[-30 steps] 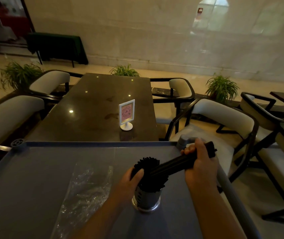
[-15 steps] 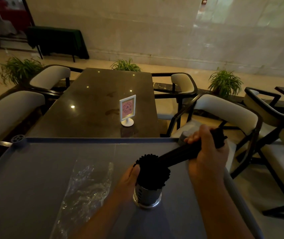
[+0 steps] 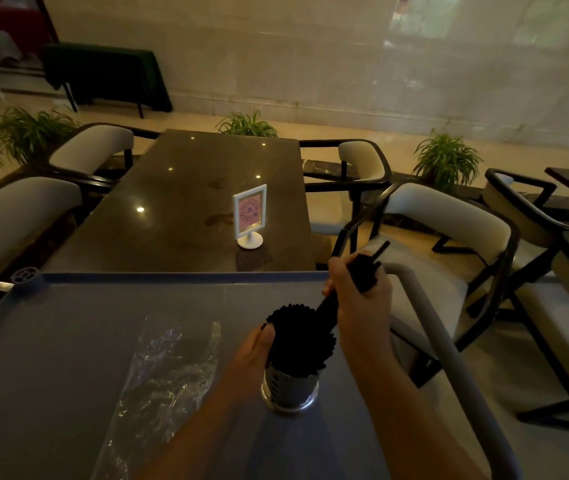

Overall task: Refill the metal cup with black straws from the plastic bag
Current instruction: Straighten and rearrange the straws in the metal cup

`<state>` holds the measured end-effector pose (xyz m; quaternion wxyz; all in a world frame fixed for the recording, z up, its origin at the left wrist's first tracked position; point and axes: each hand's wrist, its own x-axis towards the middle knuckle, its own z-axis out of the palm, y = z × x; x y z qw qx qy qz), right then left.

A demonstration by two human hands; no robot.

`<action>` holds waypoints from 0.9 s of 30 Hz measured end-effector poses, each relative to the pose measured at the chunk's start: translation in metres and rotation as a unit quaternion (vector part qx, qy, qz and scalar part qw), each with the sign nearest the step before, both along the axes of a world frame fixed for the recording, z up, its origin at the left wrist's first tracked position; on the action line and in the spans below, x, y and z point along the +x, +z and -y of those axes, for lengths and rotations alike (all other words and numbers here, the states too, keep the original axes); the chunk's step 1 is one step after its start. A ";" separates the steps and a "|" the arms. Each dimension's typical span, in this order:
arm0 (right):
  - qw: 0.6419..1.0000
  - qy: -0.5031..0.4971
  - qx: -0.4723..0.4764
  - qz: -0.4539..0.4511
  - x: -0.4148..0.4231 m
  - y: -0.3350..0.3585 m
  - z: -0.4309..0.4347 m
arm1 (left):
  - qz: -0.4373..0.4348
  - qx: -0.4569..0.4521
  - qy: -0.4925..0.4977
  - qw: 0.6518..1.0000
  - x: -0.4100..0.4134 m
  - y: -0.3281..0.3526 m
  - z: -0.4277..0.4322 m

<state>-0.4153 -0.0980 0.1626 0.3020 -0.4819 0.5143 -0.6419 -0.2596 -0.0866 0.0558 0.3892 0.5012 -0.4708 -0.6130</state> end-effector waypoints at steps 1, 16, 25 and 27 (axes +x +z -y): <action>1.000 0.006 0.013 -0.016 0.003 -0.003 -0.001 | -0.003 -0.002 -0.003 1.000 0.000 0.001 0.000; 0.998 0.052 0.037 0.000 0.003 -0.010 -0.005 | -0.002 -0.004 0.009 1.000 -0.005 0.008 -0.002; 0.993 0.019 0.084 -0.077 0.005 -0.046 -0.005 | 0.015 -0.012 0.008 1.000 -0.005 0.008 -0.004; 0.986 0.022 0.106 -0.131 0.003 -0.050 -0.006 | 0.014 -0.012 0.010 1.000 -0.005 0.009 -0.005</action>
